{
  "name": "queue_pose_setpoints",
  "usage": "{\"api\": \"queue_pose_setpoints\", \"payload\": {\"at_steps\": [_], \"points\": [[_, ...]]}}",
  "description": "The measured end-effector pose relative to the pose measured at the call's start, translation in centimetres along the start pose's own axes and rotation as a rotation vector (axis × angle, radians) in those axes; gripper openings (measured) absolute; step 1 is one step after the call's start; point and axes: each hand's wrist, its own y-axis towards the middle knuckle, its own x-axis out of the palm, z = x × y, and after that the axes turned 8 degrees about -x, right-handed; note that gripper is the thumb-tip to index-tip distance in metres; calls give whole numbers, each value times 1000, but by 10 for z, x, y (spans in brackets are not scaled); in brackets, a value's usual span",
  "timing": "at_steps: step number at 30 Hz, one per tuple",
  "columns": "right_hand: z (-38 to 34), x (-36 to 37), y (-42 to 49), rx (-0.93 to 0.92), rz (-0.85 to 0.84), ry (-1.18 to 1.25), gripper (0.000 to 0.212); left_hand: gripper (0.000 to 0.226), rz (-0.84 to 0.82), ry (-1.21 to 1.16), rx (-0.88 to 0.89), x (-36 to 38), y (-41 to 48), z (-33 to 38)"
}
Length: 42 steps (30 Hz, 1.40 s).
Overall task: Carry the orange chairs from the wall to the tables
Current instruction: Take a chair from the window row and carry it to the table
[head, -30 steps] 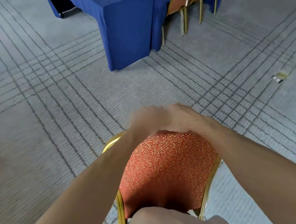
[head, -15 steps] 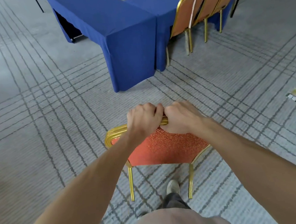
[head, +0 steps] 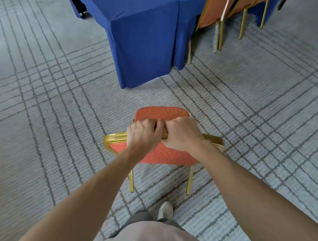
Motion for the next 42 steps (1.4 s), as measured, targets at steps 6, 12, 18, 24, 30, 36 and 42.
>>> {"api": "queue_pose_setpoints", "payload": {"at_steps": [6, 12, 18, 24, 30, 36, 42], "points": [[41, -7, 36, -11, 238, -15, 30, 61, -21, -69, 113, -17, 53, 20], [73, -28, 82, 10, 228, 52, 26, 64, 90, -70, 26, -22, 109, 40], [118, -46, 145, 119, 204, 32, 36, 58, 252, -82, 2, -23, 188, 64], [181, -55, 238, 253, 203, 38, 44, 54, 281, -57, -57, -27, 303, 93], [250, -63, 313, 253, 94, 134, 48, 33, 162, 109, 136, -38, 397, 113], [287, -68, 358, 252, 10, 246, 53, 18, 32, 140, 214, -40, 457, 122], [321, -65, 404, 243, 8, 212, 40, 50, 80, 52, -72, -23, 511, 140]]}}
